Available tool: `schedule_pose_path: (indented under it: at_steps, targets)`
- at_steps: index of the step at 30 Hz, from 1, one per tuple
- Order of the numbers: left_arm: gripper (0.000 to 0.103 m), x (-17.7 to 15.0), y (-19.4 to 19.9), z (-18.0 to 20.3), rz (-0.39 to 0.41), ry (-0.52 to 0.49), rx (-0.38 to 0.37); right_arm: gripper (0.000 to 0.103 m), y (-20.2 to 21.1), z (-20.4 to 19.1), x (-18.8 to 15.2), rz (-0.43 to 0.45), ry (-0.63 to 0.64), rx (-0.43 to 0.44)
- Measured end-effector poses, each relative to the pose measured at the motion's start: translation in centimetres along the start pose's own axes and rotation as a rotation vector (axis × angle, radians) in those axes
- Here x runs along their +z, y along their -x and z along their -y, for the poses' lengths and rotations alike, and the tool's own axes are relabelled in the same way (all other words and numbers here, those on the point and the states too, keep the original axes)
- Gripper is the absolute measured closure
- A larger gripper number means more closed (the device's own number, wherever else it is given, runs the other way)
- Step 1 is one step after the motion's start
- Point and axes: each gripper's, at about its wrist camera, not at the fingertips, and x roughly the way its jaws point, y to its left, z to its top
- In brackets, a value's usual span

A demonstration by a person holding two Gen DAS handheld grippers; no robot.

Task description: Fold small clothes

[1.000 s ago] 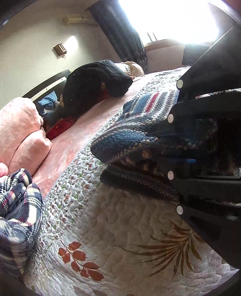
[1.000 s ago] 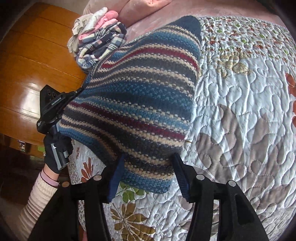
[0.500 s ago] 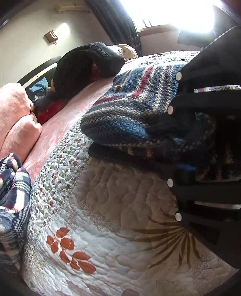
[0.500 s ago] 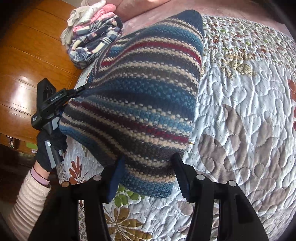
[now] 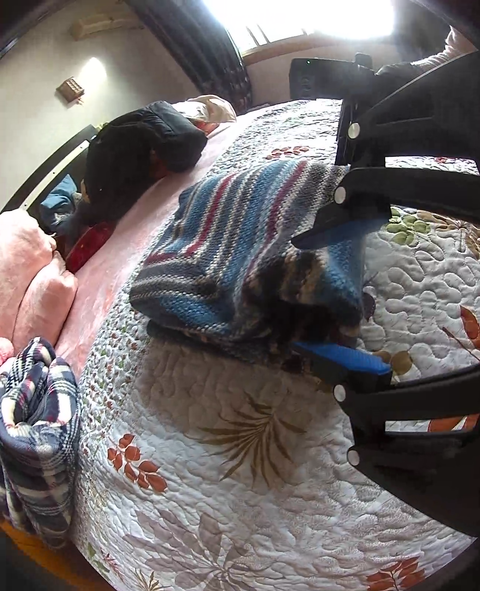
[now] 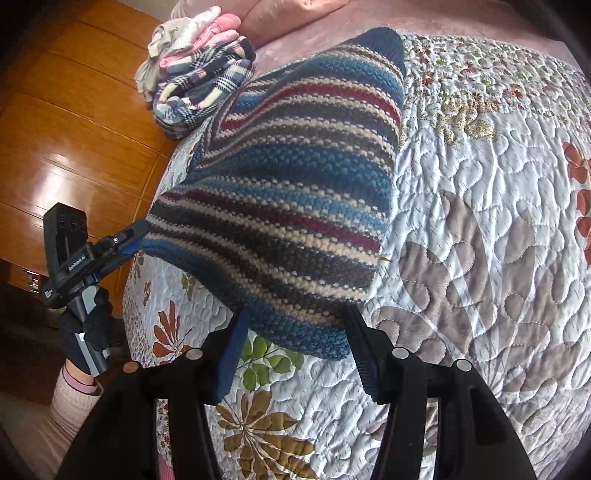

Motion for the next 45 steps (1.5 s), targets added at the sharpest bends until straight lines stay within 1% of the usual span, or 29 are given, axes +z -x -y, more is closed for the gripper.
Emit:
schedule_pose_path:
  at_steps: [1, 2, 3, 4, 5, 7, 8, 10, 12, 14, 18, 21, 23, 24, 25, 26, 29, 30, 31, 33, 35, 36, 39, 41, 42, 43, 44, 45]
  targets:
    - [0.058, 0.1, -0.7, 0.1, -0.012, -0.003, 0.012, 0.048, -0.2, 0.1, 0.1, -0.003, -0.009, -0.003]
    - [0.064, 0.1, -1.3, 0.0, -0.03, -0.003, 0.016, 0.048, -0.5, 0.2, 0.1, -0.006, -0.017, -0.002]
    - [0.083, 0.2, -1.8, -0.1, -0.048, 0.0, 0.012, 0.048, -0.7, 0.4, 0.3, -0.011, -0.03, 0.002]
    - [0.087, 0.3, -2.0, -0.3, -0.058, 0.009, 0.009, 0.048, -0.9, 0.5, 0.4, -0.017, -0.043, 0.002]
    - [0.089, 0.4, -1.9, -0.4, -0.053, 0.013, 0.009, 0.051, -1.0, 0.5, 0.6, -0.02, -0.051, 0.003]
    - [0.092, 0.5, -1.2, -0.5, -0.036, 0.0, 0.002, 0.06, -0.9, 0.5, 0.7, -0.017, -0.047, -0.011]
    - [0.093, 0.5, -0.6, -0.6, -0.024, -0.005, -0.001, 0.062, -0.9, 0.5, 0.6, -0.016, -0.046, -0.017]
    - [0.093, 0.3, -0.2, -1.5, -0.023, -0.004, -0.009, 0.07, -0.9, 0.8, 0.5, -0.016, -0.049, -0.028]
    - [0.093, -0.2, -0.7, -2.6, -0.04, 0.007, 0.01, 0.071, -1.0, 1.3, 0.2, -0.022, -0.064, -0.024]
    - [0.093, -0.7, -2.2, -3.6, -0.077, 0.01, 0.032, 0.071, -1.3, 1.4, 0.1, -0.027, -0.063, -0.031]
    - [0.091, -1.1, -3.9, -4.5, -0.078, 0.016, 0.046, 0.071, -1.8, 0.8, 0.0, -0.03, -0.018, -0.09]
    - [0.086, -1.1, -4.0, -4.4, -0.081, 0.021, 0.058, 0.07, -1.9, 0.8, 0.2, -0.04, -0.011, -0.101]
    - [0.082, -0.9, -3.2, -3.9, -0.085, 0.013, 0.054, 0.068, -1.6, 0.9, 0.3, -0.043, -0.004, -0.09]
    - [0.077, -0.7, -2.7, -3.6, -0.083, 0.001, 0.06, 0.065, -1.4, 0.9, 0.3, -0.041, -0.002, -0.08]
    - [0.067, -0.6, -2.0, -3.2, -0.083, -0.014, 0.072, 0.065, -1.0, 1.0, 0.4, -0.036, -0.003, -0.065]
    - [0.065, -0.3, -1.3, -2.8, -0.07, -0.033, 0.078, 0.065, -0.7, 1.0, 0.4, -0.032, -0.005, -0.053]
    - [0.062, 1.2, 0.7, -1.9, -0.016, -0.078, 0.085, 0.065, -0.1, 1.4, 0.7, -0.018, -0.002, -0.025]
    - [0.057, 2.1, 1.0, -1.6, 0.007, -0.085, 0.091, 0.065, -0.1, 1.5, 0.8, -0.016, 0.003, -0.023]
    - [0.055, 3.3, 1.2, -1.3, 0.03, -0.091, 0.101, 0.065, -0.1, 1.5, 0.9, -0.016, 0.008, -0.024]
    - [0.055, 5.2, 0.6, -0.6, 0.045, -0.106, 0.11, 0.065, -0.2, 1.6, 1.0, -0.018, 0.011, -0.023]
    - [0.05, 7.4, -1.0, -0.1, 0.033, -0.111, 0.11, 0.065, -0.5, 1.6, 1.1, -0.019, 0.012, -0.022]
    - [0.05, 8.4, -2.1, 0.0, 0.023, -0.101, 0.109, 0.064, -0.6, 1.6, 1.1, -0.018, 0.013, -0.022]
    - [0.05, 10.8, -5.2, -0.1, -0.025, -0.05, 0.077, 0.064, -0.8, 1.5, 1.1, -0.018, 0.019, -0.02]
    - [0.05, 11.5, -7.2, -0.3, -0.056, -0.028, 0.076, 0.064, -1.0, 1.6, 1.2, -0.02, 0.016, -0.013]
    - [0.053, 11.7, -8.1, -0.3, -0.075, -0.019, 0.076, 0.064, -1.0, 1.7, 1.2, -0.02, 0.014, -0.01]
    - [0.058, 11.9, -9.0, -0.4, -0.099, -0.008, 0.079, 0.064, -1.1, 1.7, 1.2, -0.02, 0.014, -0.008]
    - [0.066, 11.9, -9.4, -0.5, -0.104, 0.001, 0.066, 0.064, -1.1, 1.7, 1.3, -0.019, 0.015, -0.005]
    - [0.079, 11.9, -9.6, -0.4, -0.103, 0.006, 0.055, 0.064, -1.2, 1.8, 1.3, -0.018, 0.017, -0.004]
